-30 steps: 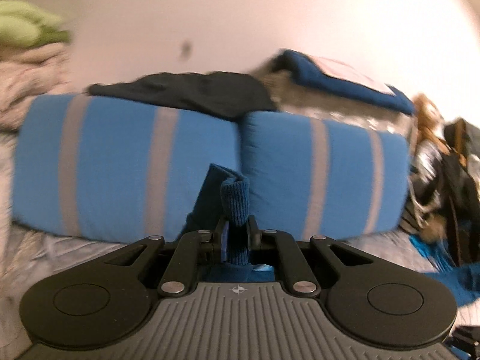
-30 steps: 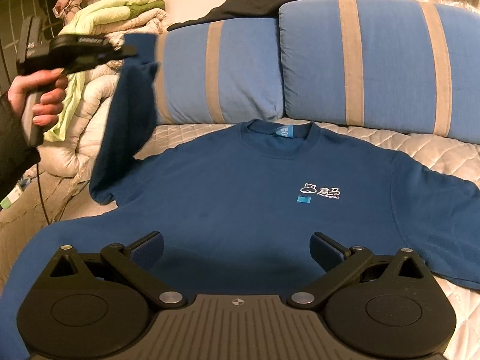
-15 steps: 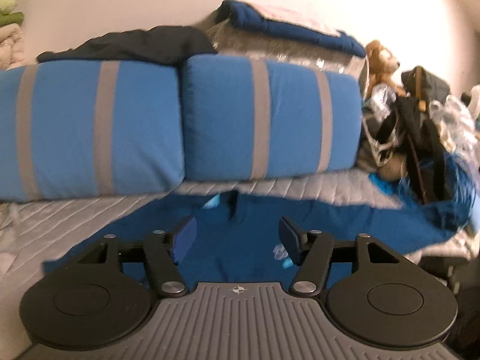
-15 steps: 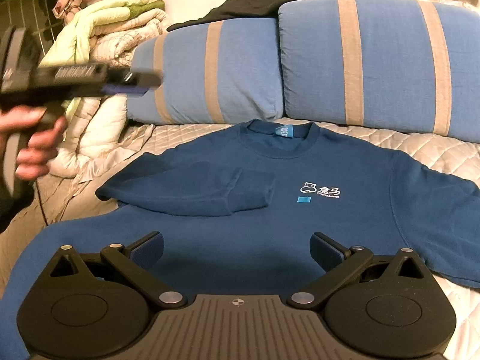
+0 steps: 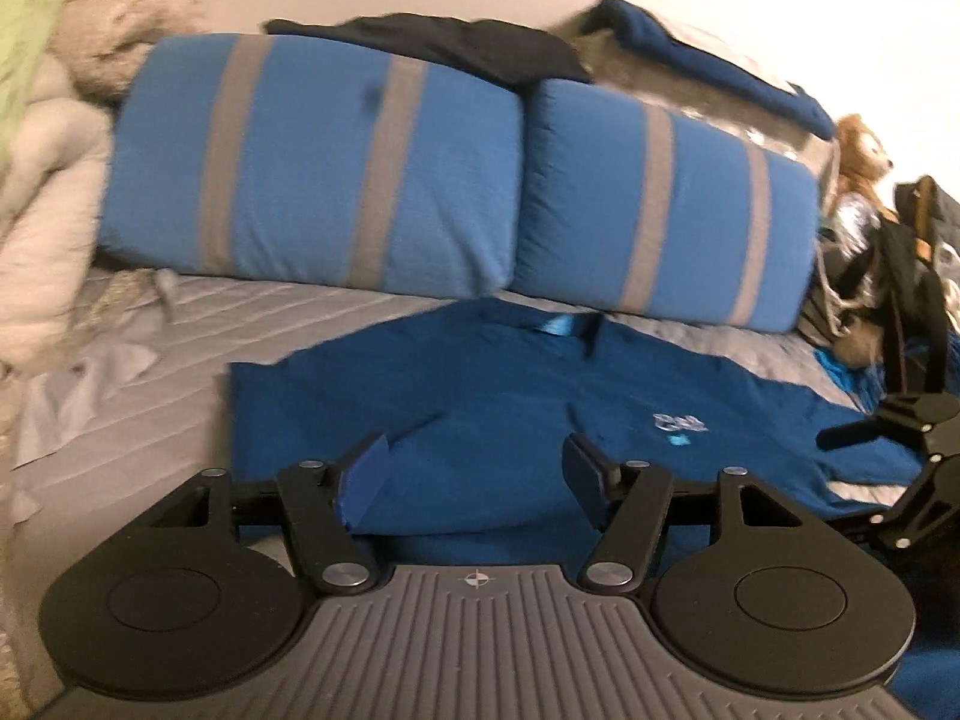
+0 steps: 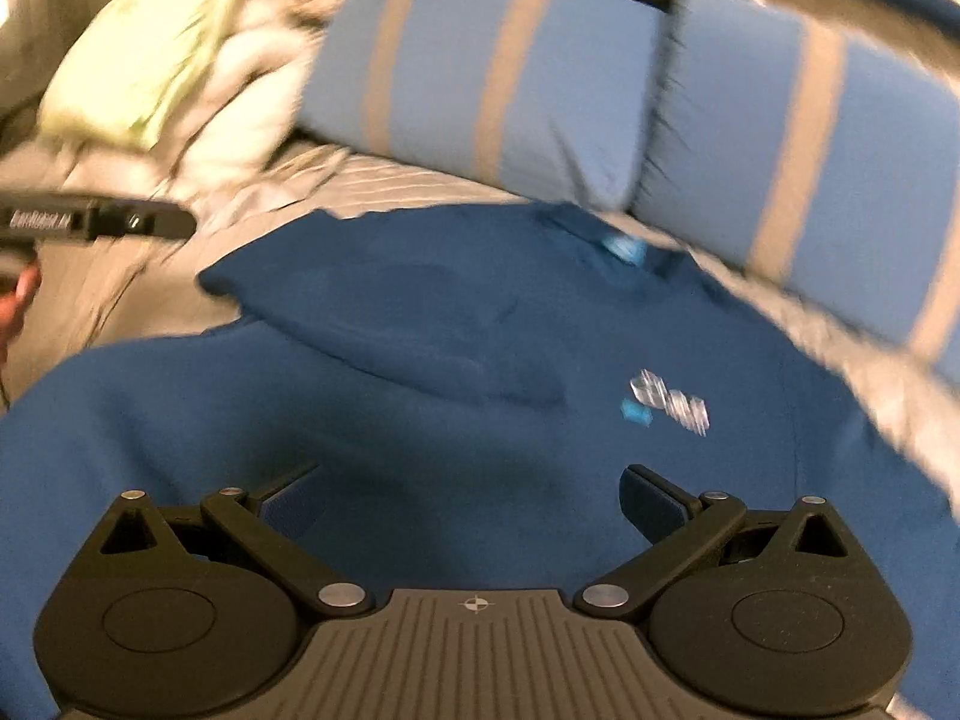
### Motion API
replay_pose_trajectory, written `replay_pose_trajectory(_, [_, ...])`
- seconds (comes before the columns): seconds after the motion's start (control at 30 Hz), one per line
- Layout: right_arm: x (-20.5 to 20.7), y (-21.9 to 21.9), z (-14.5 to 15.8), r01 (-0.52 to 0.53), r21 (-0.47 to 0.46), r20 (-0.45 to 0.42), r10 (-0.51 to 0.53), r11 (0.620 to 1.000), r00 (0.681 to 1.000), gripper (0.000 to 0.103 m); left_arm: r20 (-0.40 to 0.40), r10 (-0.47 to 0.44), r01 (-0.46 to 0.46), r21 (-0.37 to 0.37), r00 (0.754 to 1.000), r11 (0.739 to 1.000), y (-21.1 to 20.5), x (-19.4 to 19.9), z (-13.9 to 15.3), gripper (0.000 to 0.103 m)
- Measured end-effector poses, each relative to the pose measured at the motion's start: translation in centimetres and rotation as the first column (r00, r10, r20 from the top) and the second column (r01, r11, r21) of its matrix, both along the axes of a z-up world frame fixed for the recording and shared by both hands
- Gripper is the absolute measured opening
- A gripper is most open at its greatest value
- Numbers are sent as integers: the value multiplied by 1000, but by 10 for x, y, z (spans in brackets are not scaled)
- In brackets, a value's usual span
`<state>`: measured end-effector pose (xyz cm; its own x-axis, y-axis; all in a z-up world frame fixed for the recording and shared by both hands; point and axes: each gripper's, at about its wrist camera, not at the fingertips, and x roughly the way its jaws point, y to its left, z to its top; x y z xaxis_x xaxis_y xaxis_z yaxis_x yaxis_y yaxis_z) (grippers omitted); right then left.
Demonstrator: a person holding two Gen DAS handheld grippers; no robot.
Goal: Fold clothes
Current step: 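Move the right tool to the sweatshirt side edge and grasp it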
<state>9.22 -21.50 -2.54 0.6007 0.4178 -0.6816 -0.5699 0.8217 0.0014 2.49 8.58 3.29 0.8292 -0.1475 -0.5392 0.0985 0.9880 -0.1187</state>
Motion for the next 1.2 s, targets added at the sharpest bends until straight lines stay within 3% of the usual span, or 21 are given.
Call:
replay_pose_trajectory(0.17, [20, 29, 6, -160, -130, 48, 168, 979, 985, 101, -27, 92, -93, -10, 995, 996, 29, -2, -13, 65])
replay_pose_trajectory(0.27, [38, 39, 3, -179, -187, 55, 192, 966, 980, 92, -55, 135, -136, -21, 989, 990, 46, -1, -25, 65])
replay_pose_trajectory(0.6, [84, 65, -32, -233, -273, 45, 254, 934, 966, 59, -114, 191, -190, 18, 975, 982, 72, 5, -55, 65])
replay_pose_trajectory(0.87, [117, 91, -63, -321, -297, -6, 335, 899, 942, 46, -130, 198, -195, 33, 972, 980, 76, 3, -62, 65])
replay_pose_trajectory(0.93, [121, 94, -70, -336, -304, -18, 347, 892, 938, 27, -133, 199, -196, 35, 971, 980, 78, 4, -64, 65])
replay_pose_trajectory(0.97, [120, 94, -71, -347, -306, -25, 356, 887, 934, 8, -135, 199, -196, 36, 971, 980, 78, 4, -65, 65])
replay_pose_trajectory(1.2, [87, 84, -57, -456, -349, -29, 477, 819, 878, 7, -148, 205, -201, 40, 968, 979, 84, 5, -74, 65])
